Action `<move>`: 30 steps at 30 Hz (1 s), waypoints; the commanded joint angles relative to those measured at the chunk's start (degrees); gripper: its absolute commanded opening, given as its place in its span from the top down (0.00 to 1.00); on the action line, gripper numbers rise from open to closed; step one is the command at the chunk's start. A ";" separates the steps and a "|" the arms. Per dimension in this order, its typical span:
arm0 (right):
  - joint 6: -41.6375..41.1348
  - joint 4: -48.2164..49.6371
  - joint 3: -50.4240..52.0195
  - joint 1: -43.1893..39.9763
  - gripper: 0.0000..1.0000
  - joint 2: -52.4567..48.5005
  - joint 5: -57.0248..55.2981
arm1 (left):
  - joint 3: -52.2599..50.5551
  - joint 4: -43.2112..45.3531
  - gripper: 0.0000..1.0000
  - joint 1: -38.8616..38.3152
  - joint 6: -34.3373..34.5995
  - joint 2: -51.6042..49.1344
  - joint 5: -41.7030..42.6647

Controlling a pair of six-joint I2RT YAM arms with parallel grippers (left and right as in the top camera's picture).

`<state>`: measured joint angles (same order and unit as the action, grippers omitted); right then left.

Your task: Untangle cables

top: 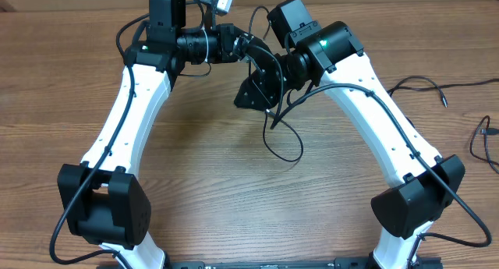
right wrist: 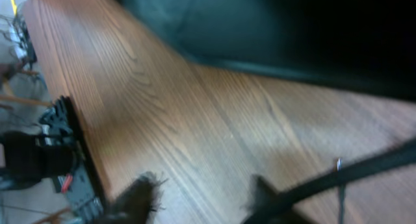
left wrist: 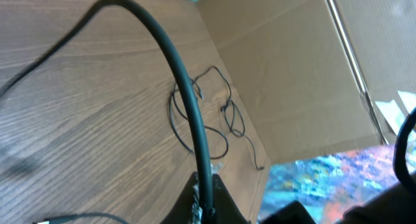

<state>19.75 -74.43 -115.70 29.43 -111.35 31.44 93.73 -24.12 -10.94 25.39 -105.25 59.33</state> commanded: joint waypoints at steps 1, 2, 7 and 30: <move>-0.52 0.11 -0.13 0.61 0.86 0.55 0.63 | 1.31 0.37 0.96 -1.03 0.07 -0.37 2.08; -1.27 0.11 -0.13 0.61 0.92 0.55 0.63 | 1.31 0.35 0.96 -0.94 -0.11 -0.37 1.75; -1.92 -0.87 -0.13 0.50 0.96 0.55 0.61 | 1.31 -0.07 0.96 0.15 -0.22 -0.37 -0.04; -10.49 2.10 -0.15 -5.84 0.96 0.55 -7.85 | 1.29 -23.26 0.00 4.39 -18.23 -0.37 -19.87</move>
<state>11.79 -72.77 -115.70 25.87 -111.13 25.02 93.91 -45.93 -6.63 11.53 -105.41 47.18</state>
